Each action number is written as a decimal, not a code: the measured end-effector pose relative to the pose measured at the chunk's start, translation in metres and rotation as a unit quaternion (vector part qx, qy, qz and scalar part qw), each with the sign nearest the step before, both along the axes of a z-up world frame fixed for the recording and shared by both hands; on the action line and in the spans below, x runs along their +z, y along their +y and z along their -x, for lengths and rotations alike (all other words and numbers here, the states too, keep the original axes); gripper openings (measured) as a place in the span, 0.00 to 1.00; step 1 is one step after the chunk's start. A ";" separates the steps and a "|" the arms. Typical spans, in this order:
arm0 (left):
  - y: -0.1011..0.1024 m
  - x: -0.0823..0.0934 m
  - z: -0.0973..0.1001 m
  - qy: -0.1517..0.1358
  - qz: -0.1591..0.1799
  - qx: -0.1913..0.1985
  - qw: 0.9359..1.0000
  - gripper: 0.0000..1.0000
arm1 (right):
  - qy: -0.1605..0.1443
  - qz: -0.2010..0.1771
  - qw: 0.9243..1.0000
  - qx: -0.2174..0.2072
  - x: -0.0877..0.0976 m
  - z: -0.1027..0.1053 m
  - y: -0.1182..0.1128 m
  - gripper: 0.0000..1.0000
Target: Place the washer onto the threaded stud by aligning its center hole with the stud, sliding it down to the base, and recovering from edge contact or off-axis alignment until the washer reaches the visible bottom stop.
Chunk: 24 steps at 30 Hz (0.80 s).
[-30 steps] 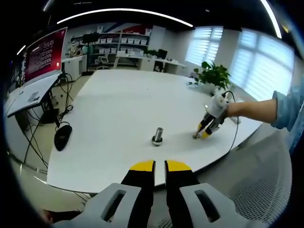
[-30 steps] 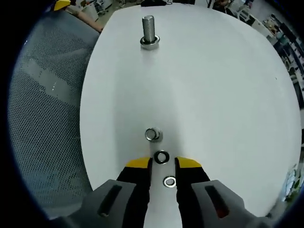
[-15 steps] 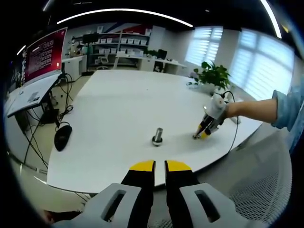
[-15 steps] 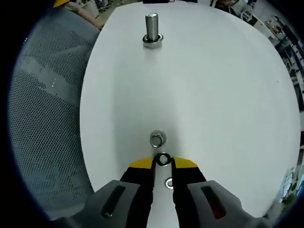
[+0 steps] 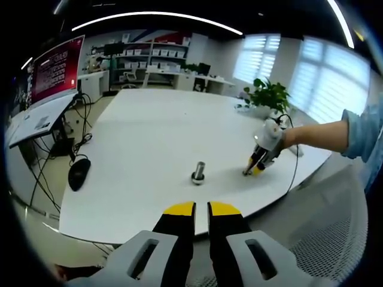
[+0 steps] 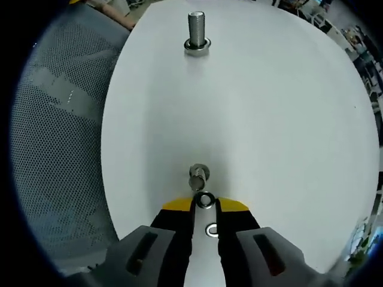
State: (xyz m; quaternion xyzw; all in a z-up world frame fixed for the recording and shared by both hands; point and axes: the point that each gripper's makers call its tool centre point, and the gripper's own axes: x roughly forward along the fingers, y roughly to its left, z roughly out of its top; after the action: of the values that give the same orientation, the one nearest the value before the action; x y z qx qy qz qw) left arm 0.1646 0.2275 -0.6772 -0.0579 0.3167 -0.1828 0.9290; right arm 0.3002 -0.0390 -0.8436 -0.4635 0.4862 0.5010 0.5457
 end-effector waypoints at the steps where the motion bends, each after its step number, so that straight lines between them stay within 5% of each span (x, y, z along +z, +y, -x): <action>1: 0.000 0.000 0.000 0.000 0.000 0.000 1.000 0.05 | 0.001 0.011 1.000 0.007 0.000 0.000 0.000 0.16; 24: -0.001 0.002 -0.001 -0.005 0.002 -0.001 1.000 0.05 | -0.005 0.044 0.999 0.015 -0.001 0.002 0.000 0.17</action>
State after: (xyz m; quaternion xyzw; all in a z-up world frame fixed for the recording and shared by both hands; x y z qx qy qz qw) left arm 0.1651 0.2267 -0.6757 -0.0588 0.3119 -0.1847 0.9301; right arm 0.2978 -0.0392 -0.8443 -0.4969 0.4978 0.4852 0.5196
